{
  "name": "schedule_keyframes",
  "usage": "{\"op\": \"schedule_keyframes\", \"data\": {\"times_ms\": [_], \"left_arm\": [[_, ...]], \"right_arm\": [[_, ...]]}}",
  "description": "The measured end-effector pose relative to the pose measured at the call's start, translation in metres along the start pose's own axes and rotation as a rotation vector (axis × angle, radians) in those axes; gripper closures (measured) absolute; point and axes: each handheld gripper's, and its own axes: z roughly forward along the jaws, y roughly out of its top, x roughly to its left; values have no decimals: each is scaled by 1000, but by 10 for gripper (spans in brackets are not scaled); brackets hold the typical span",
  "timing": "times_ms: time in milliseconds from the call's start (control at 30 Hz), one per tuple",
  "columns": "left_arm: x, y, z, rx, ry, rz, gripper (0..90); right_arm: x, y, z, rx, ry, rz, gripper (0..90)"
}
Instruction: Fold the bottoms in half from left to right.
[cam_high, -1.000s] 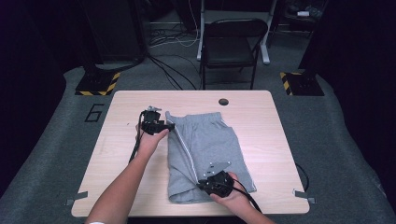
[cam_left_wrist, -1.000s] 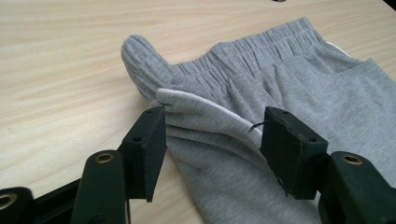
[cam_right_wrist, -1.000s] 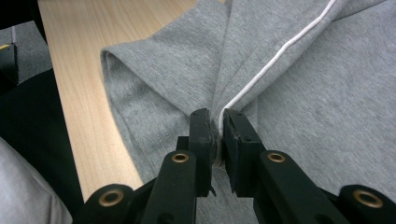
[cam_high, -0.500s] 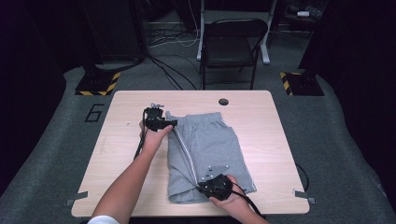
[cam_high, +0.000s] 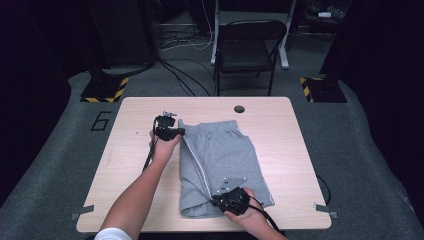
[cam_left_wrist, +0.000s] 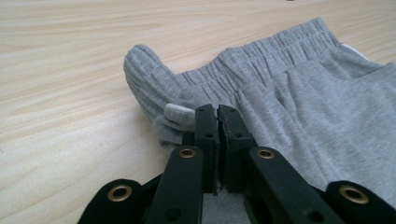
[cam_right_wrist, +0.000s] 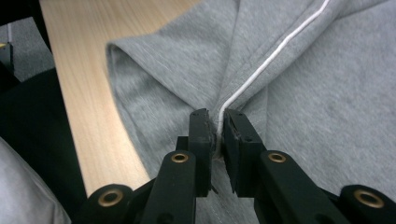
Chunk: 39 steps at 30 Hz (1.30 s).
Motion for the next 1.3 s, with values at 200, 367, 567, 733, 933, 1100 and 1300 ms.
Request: {"op": "schedule_keyframes", "data": {"times_ms": [200, 367, 567, 733, 933, 1100, 1300], "left_arm": [[0, 1, -4, -11, -9, 11, 888], [-2, 5, -11, -44, -23, 26, 890], [-8, 12, -15, -56, -54, 36, 891], [-25, 26, -17, -84, -73, 90, 892], [-37, 36, -12, -93, -91, 112, 892], [-46, 42, -8, -105, -109, 112, 892], [-61, 50, -1, -116, -133, 121, 893]], "right_arm": [[2, 3, -3, -30, 1, -17, 816], [2, 3, -5, -42, 4, -7, 816], [5, 4, -13, -64, 9, -17, 816], [6, 4, -22, -97, 6, -12, 816], [4, 2, -30, -110, 4, 3, 816], [4, 0, -43, -126, -14, 3, 815], [3, -3, -65, -164, -49, 34, 815]]}}
